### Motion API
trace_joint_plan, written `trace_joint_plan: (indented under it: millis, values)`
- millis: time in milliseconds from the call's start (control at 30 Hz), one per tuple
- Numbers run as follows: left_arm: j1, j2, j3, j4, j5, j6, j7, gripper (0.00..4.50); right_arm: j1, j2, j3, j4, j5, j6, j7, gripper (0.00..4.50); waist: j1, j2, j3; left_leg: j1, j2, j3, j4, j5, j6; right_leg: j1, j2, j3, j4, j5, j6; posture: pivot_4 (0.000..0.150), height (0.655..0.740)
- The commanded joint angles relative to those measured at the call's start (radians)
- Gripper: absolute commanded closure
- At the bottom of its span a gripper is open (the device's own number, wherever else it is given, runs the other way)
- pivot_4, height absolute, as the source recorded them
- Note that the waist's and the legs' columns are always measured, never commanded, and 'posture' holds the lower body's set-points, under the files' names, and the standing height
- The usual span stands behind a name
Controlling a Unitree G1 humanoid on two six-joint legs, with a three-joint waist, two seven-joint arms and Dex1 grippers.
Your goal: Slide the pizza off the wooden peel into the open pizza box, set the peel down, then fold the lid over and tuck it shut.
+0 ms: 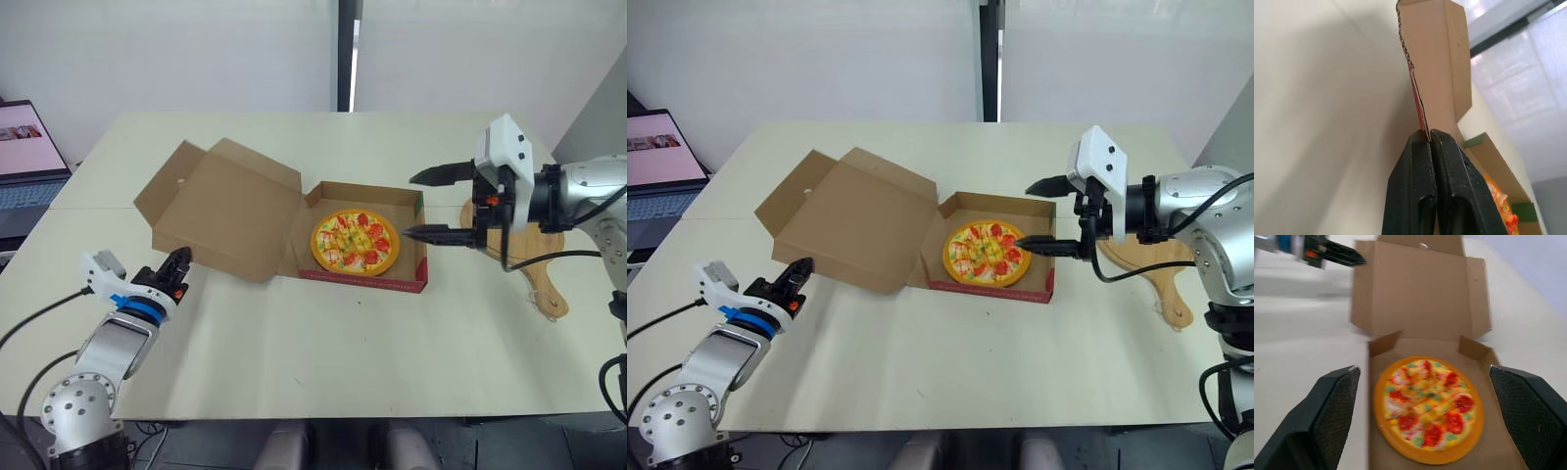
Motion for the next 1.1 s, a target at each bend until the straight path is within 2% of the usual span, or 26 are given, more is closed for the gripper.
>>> trace_joint_plan:
  millis: [33,133,233,433,600,800,1100]
  values:
    - [-0.010,0.035,-0.025,-0.081,0.012,0.017,-0.029,4.44,-0.026,0.044,0.044,0.056,-0.135,-0.098,-0.101,0.00,0.000,0.000,0.000,0.000,0.000,0.000,0.000,0.000,0.000,0.000,0.000,0.000,0.000,0.000,0.000,0.150,0.7400]
    - [-0.009,0.066,-0.038,-0.088,0.044,0.026,-0.058,4.44,-0.071,0.113,0.111,0.205,-0.253,-0.146,-0.176,0.00,-0.002,0.000,0.000,0.000,0.000,0.000,0.000,0.001,-0.001,0.000,0.000,0.000,0.000,0.000,0.000,0.150,0.7400]
    - [-0.012,0.072,-0.042,-0.080,0.059,0.020,-0.073,4.50,-0.165,0.197,0.178,0.441,-0.377,-0.250,-0.249,0.62,-0.007,0.000,0.000,0.000,0.000,0.001,0.000,0.001,-0.001,-0.001,0.000,0.000,0.001,0.001,-0.001,0.150,0.7400]
    - [-0.005,0.102,-0.043,-0.083,0.094,0.029,-0.124,4.50,-0.399,0.346,0.271,1.029,-0.580,-0.542,-0.383,2.81,-0.015,0.000,0.000,0.000,0.000,0.001,-0.001,0.001,-0.002,-0.002,0.000,0.000,0.000,0.001,-0.001,0.150,0.7400]
    - [-0.004,0.103,-0.044,-0.086,0.104,0.032,-0.145,4.50,-0.527,0.422,0.295,1.343,-0.680,-0.671,-0.490,4.47,-0.020,0.000,0.000,-0.002,0.000,0.001,-0.001,0.001,-0.002,-0.003,0.000,0.000,0.000,0.001,-0.001,0.150,0.7400]
    - [-0.005,0.102,-0.047,-0.089,0.112,0.038,-0.157,4.50,-0.570,0.478,0.304,1.492,-0.757,-0.700,-0.504,4.47,-0.023,0.000,0.000,-0.002,0.000,0.000,-0.001,0.001,-0.002,-0.003,0.000,0.000,0.001,0.001,-0.001,0.150,0.7400]
    - [-0.006,0.098,-0.050,-0.096,0.131,0.041,-0.173,4.50,-0.596,0.482,0.303,1.529,-0.822,-0.725,-0.462,4.47,-0.024,0.000,0.000,-0.002,0.000,0.000,-0.001,0.001,-0.002,-0.003,0.000,0.000,0.001,0.001,-0.002,0.150,0.7400]
